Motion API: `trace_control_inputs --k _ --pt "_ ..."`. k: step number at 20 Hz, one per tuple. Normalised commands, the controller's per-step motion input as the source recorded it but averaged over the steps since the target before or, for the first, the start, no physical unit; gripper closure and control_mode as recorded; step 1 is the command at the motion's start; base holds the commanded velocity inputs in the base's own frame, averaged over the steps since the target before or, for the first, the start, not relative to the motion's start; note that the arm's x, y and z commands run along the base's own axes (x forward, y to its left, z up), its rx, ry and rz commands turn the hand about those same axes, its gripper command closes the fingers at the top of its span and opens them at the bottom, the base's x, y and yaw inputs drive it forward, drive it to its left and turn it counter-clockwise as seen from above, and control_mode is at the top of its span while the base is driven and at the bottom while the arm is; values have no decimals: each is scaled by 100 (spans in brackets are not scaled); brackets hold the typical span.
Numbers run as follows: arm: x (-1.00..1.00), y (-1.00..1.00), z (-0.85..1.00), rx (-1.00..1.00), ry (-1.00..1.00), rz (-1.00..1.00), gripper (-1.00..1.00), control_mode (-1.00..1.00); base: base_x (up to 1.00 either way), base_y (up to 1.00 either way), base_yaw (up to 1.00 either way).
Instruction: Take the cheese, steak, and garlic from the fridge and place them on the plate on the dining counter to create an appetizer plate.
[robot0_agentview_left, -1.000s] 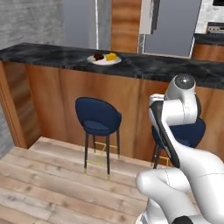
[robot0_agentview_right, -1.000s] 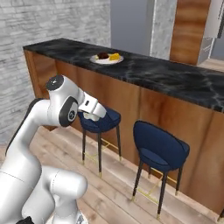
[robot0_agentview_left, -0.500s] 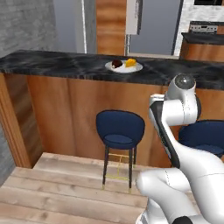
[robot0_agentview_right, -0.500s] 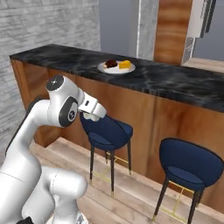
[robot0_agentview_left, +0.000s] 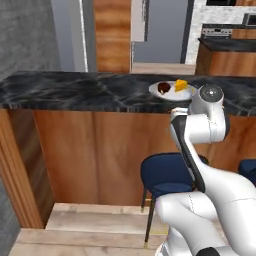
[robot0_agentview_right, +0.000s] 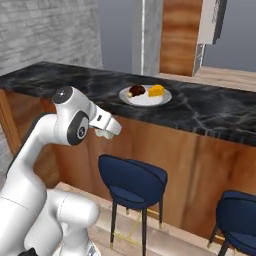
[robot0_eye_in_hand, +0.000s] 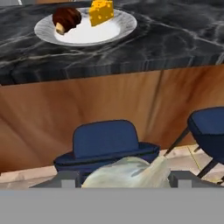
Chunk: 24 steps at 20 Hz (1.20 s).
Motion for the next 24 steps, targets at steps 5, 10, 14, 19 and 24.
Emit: trace_control_inputs --k 5,10,14,19,24 --pt "0 0 0 0 0 0 100 100 99 27 -24" --pt "0 0 0 0 0 0 100 100 85 0 -20" --pt "35 0 27 -1 0 -10 100 -100 0 0 0" --pt "20 -2 34 0 -2 -5 100 -100 0 0 0" --pt "78 -27 1 0 0 0 100 -100 0 0 0"
